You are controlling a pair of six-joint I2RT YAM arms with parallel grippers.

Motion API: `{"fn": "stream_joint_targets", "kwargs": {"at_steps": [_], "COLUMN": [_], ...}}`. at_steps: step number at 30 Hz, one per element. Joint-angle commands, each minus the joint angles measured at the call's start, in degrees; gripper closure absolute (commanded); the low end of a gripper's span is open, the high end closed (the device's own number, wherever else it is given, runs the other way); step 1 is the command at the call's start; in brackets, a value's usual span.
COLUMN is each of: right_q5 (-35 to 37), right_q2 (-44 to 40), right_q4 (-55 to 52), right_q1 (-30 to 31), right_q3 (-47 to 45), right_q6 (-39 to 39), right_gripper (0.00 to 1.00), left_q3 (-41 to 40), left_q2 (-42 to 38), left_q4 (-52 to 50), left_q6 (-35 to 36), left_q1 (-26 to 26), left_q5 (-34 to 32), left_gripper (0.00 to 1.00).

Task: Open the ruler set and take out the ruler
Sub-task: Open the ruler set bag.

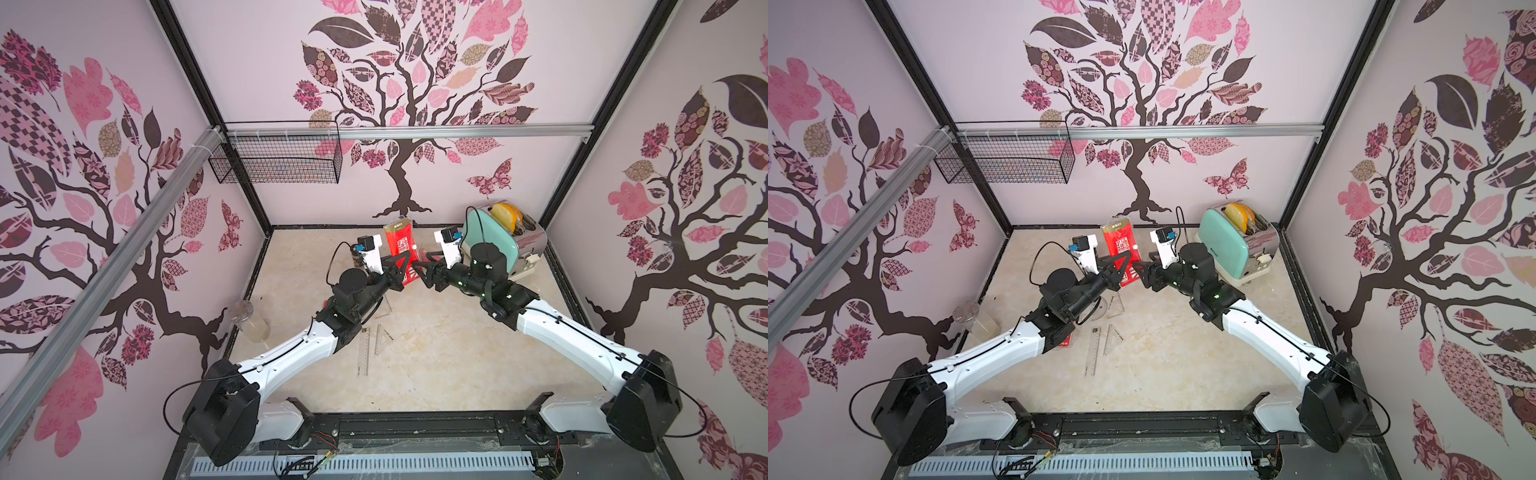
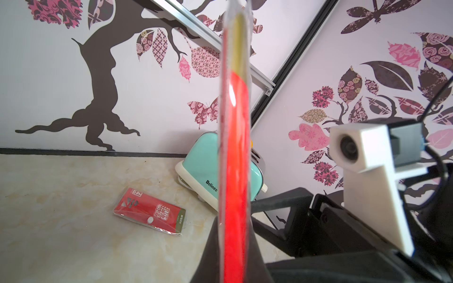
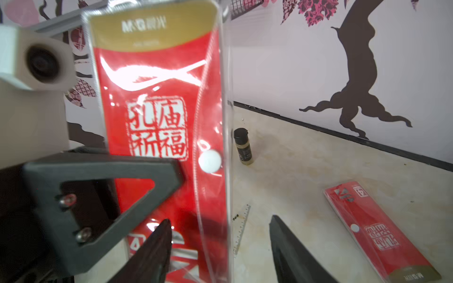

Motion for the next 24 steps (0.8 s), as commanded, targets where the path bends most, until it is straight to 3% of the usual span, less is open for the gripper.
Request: {"fn": "stream_joint_targets", "kwargs": {"at_steps": [1,16,24], "right_q5": [4.93,15.64,15.16], "right_q2": [0.03,1.28,3.09], "right_q4": [-0.21,4.5,5.2], "right_q1": [0.17,1.14,1.97], "right_q3": [2.65,2.63,4.46], "right_q6": [-1.9,-5.48,-7.96], "right_gripper": [0.36,0.51,0.7], "left_q3": [1.8,3.82,5.59], "left_q2": [0.62,3.17,4.02], "left_q4": [0.45,-0.4,-2.68], "left_q6": [-0.65,-2.27,-1.31], "left_q1": [-0.3,-1.07,-1.25], "left_q5": [-1.61,2.41,5.04], "left_gripper": [1.0,1.0,1.0]}}
